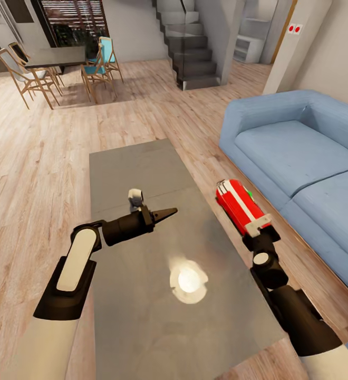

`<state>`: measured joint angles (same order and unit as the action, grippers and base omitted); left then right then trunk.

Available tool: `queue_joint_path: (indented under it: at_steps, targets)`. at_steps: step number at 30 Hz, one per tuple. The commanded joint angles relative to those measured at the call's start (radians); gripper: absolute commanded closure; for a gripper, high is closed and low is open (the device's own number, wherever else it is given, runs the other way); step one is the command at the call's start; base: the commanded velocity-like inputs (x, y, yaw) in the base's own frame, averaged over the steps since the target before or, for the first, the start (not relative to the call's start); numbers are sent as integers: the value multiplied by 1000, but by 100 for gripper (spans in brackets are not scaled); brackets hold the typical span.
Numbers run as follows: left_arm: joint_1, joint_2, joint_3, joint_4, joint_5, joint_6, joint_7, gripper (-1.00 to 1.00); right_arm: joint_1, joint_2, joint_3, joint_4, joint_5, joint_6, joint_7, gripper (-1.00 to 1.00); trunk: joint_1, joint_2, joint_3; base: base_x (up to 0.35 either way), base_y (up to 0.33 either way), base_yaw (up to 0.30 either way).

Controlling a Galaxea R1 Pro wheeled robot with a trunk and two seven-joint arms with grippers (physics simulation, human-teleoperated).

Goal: Turn on the radio receiver that's on the table in the living room.

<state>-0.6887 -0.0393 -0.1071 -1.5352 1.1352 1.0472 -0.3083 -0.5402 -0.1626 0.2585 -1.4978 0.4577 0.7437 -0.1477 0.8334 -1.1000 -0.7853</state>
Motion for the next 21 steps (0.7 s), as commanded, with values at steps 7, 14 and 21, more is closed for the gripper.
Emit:
queue_joint_path:
  at_steps: [7, 14, 21]
  targets:
    - [0, 35, 0, 2, -1, 0, 0, 100, -73, 1, -73, -29, -3, 109, 158, 100, 0, 0, 0, 0, 0, 0]
    - [0, 114, -3, 4, -8, 0, 0, 100, -157, -3, -207, -34, -8, 268, 515, 100, 0, 0, 0, 0, 0, 0]
    - [0, 138, -33, 6, -54, -1, 0, 100, -178, -7, -263, -45, -8, 303, 845, 100, 0, 0, 0, 0, 0, 0]
